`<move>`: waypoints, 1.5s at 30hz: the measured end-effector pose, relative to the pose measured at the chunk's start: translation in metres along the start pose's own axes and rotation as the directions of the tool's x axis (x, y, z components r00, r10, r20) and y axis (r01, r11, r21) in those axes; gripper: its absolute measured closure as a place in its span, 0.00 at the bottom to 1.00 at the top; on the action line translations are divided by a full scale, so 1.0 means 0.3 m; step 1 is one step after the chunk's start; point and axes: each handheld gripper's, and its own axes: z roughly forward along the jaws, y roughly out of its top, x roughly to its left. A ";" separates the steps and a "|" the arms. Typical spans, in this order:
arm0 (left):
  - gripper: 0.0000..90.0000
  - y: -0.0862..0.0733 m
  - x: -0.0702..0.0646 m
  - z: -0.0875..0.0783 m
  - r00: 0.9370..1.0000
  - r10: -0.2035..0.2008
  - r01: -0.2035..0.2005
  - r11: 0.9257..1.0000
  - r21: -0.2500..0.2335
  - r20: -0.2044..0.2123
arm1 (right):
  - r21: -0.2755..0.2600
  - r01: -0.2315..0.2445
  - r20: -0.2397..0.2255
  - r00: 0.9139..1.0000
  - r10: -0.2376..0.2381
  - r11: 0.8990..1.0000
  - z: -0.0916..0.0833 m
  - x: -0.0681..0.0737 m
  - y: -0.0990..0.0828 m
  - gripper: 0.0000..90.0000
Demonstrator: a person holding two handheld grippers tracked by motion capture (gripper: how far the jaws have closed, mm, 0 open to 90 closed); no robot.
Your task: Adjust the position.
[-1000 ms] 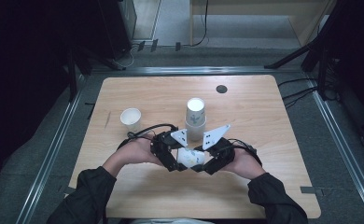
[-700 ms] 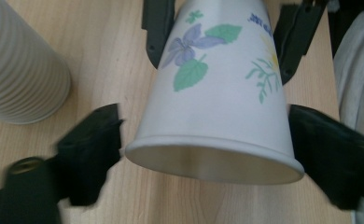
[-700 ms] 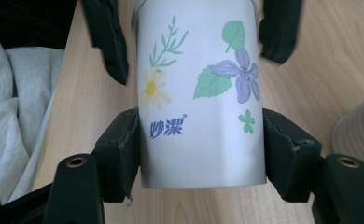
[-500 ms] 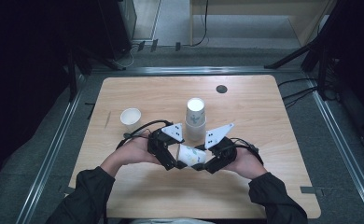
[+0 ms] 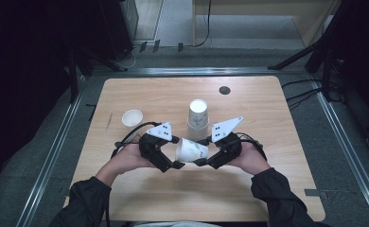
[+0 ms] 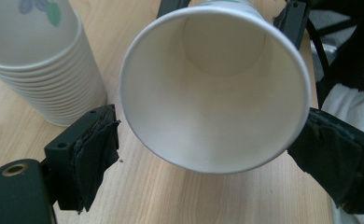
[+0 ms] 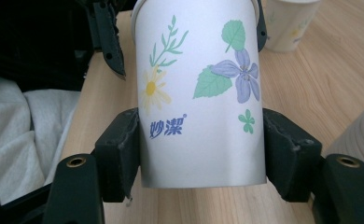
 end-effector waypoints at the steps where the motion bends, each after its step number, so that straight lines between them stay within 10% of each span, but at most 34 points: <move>1: 0.11 -0.005 -0.002 -0.006 1.000 -0.007 0.007 1.000 -0.012 -0.002 | -0.007 0.000 -0.005 1.000 0.000 1.000 -0.001 0.000 0.003 0.39; 12: 0.15 -0.066 -0.037 -0.030 0.996 -0.084 0.083 0.989 -0.120 -0.005 | -0.014 -0.004 -0.077 0.997 0.003 1.000 0.023 -0.017 0.020 0.39; 29: 0.28 -0.069 -0.034 -0.028 0.997 -0.081 0.082 0.990 -0.118 0.013 | 0.020 -0.009 -0.125 0.992 0.012 1.000 0.064 -0.009 0.026 0.38; 45: 0.30 0.005 -0.005 -0.026 1.000 0.007 -0.007 0.998 0.070 -0.003 | 0.038 -0.037 -0.045 0.998 0.039 0.999 0.030 -0.012 -0.011 0.29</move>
